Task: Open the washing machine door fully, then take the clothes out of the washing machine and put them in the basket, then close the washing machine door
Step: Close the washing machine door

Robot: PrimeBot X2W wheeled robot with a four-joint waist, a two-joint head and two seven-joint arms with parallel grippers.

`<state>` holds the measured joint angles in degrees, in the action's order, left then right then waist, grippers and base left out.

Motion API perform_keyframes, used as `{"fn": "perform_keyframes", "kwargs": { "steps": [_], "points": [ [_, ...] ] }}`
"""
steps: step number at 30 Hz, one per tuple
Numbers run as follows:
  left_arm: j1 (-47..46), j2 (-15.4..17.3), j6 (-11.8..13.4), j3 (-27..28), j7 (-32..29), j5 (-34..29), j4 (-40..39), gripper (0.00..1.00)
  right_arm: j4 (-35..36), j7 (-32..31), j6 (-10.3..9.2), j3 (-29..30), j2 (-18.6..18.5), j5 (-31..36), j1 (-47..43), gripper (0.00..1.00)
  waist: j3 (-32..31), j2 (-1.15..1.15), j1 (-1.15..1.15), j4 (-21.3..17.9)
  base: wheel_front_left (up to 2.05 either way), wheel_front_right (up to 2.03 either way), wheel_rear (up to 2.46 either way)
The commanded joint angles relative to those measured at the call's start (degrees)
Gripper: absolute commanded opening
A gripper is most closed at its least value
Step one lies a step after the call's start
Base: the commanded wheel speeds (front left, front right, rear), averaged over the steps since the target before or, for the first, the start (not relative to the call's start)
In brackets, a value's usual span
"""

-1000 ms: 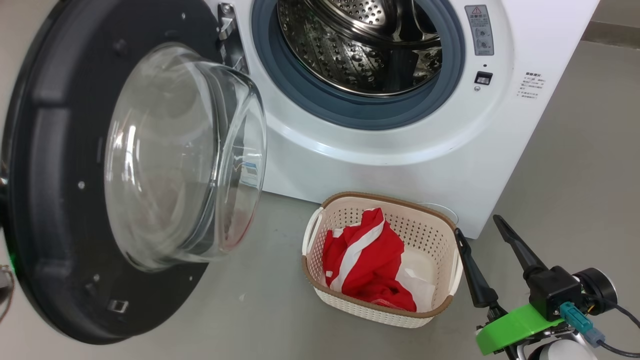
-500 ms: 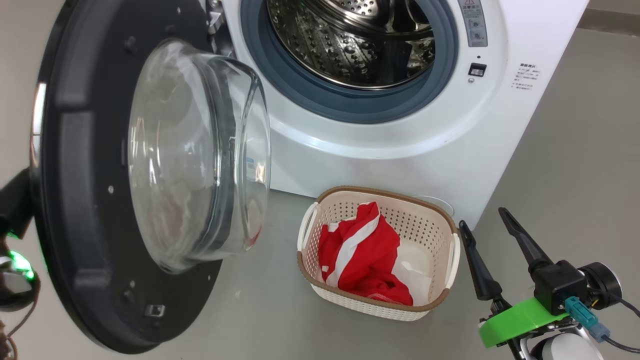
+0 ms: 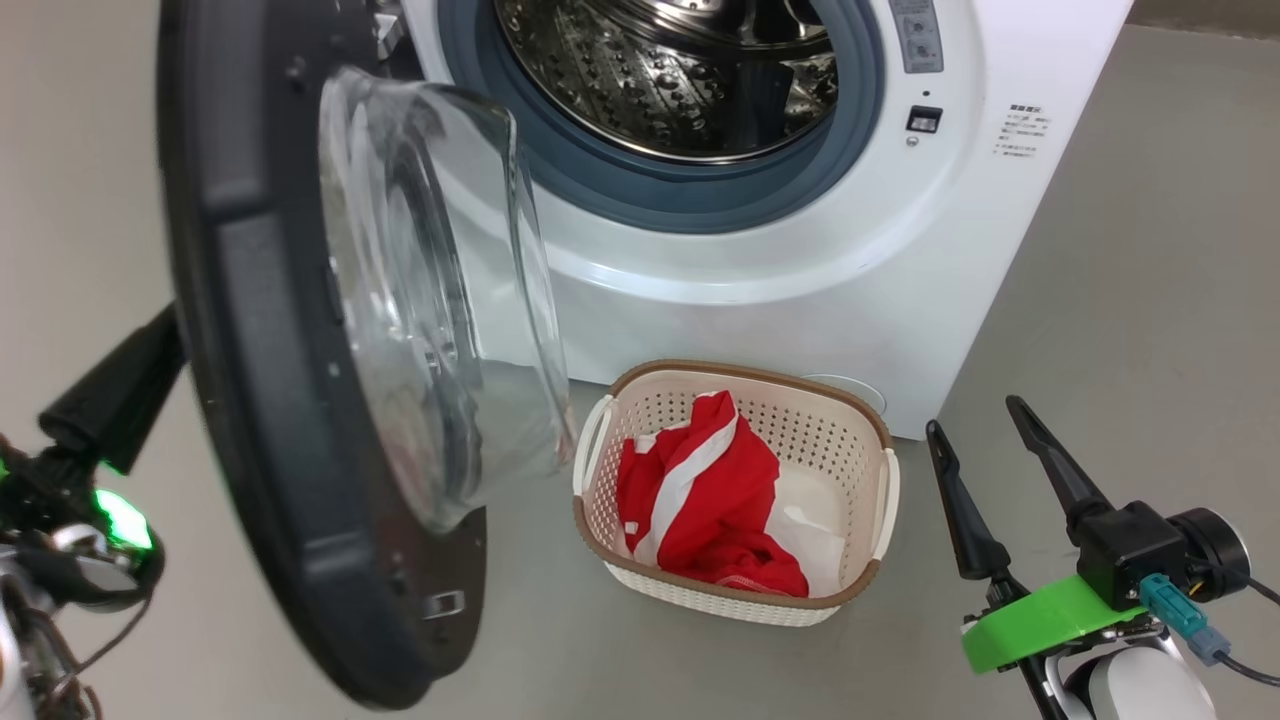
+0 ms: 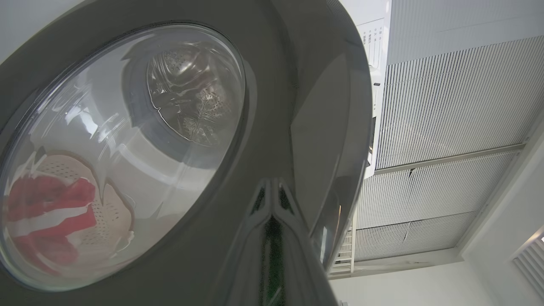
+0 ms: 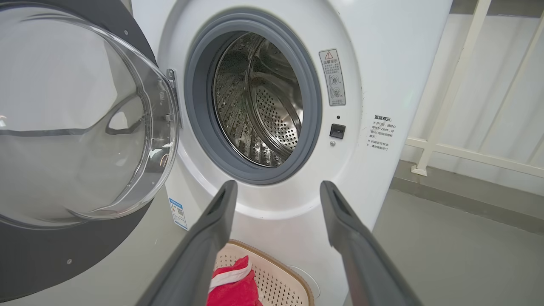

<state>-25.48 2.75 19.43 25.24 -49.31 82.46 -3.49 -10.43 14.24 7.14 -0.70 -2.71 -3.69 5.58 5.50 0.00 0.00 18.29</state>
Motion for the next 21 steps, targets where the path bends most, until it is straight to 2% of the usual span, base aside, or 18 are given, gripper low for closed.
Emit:
{"fn": "perform_keyframes", "kwargs": {
  "steps": [1, 21],
  "points": [
    [0.2, 0.9, 0.2, -0.3, -0.6, 0.8, -2.9, 0.00, 1.2, 0.7, 0.35, -1.1, -0.2, -0.6, 2.4, 1.00, 0.1, 0.00, 0.00, -0.3, 0.00, 0.00, 0.00],
    [2.6, 0.1, -0.2, -7.3, 5.2, 6.4, -6.5, 0.00, 1.6, 0.7, 0.35, -1.0, -0.2, -1.3, 2.9, 1.00, 0.9, 0.00, 0.00, -4.6, 0.00, 0.00, 0.00]
  ]
}}
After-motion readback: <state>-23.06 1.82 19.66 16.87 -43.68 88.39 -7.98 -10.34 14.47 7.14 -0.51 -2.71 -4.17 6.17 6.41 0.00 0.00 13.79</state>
